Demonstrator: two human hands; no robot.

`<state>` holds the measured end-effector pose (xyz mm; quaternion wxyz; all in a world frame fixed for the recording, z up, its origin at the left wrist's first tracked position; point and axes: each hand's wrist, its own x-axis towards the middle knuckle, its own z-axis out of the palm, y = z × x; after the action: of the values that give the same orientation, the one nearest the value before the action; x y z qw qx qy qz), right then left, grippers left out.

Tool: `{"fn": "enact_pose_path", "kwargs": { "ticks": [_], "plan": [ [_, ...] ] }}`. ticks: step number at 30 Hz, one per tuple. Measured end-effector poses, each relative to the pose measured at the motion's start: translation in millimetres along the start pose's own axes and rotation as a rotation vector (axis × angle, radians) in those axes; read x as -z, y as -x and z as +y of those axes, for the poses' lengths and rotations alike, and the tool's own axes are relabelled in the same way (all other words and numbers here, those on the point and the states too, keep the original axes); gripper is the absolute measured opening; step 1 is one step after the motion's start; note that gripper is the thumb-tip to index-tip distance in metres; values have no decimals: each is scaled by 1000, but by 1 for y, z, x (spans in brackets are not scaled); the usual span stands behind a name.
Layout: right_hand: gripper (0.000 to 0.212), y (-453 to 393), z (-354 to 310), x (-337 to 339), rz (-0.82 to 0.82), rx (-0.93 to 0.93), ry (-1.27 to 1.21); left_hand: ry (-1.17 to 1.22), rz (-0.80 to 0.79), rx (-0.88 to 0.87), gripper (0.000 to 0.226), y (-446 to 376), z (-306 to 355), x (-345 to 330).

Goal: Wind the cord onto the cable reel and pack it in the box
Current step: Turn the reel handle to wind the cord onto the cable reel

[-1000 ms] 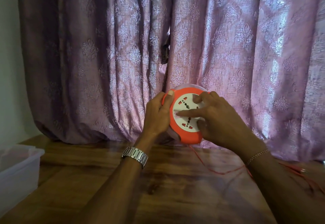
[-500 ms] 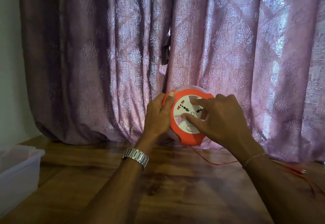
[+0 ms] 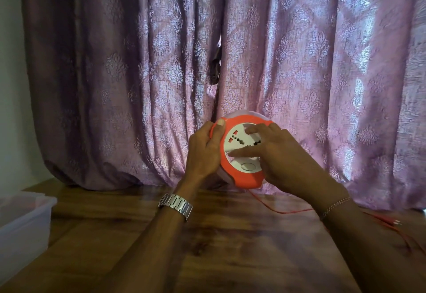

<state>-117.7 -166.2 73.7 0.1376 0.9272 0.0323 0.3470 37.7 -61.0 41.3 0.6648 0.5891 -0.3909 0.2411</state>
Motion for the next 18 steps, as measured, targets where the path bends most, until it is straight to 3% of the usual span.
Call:
{"fn": "enact_pose_path", "kwargs": {
  "ticks": [10,13,18],
  "plan": [
    [50,3,-2,-4,162,-105,108,-17,-9,-12,56,1,1,-1],
    [56,1,-1,-11,213,-199,108,-29,7,-19,46,-1,1,-1],
    [72,-3,-2,-15,335,-298,41,-1,-2,1,48,-1,2,-1]
  ]
}}
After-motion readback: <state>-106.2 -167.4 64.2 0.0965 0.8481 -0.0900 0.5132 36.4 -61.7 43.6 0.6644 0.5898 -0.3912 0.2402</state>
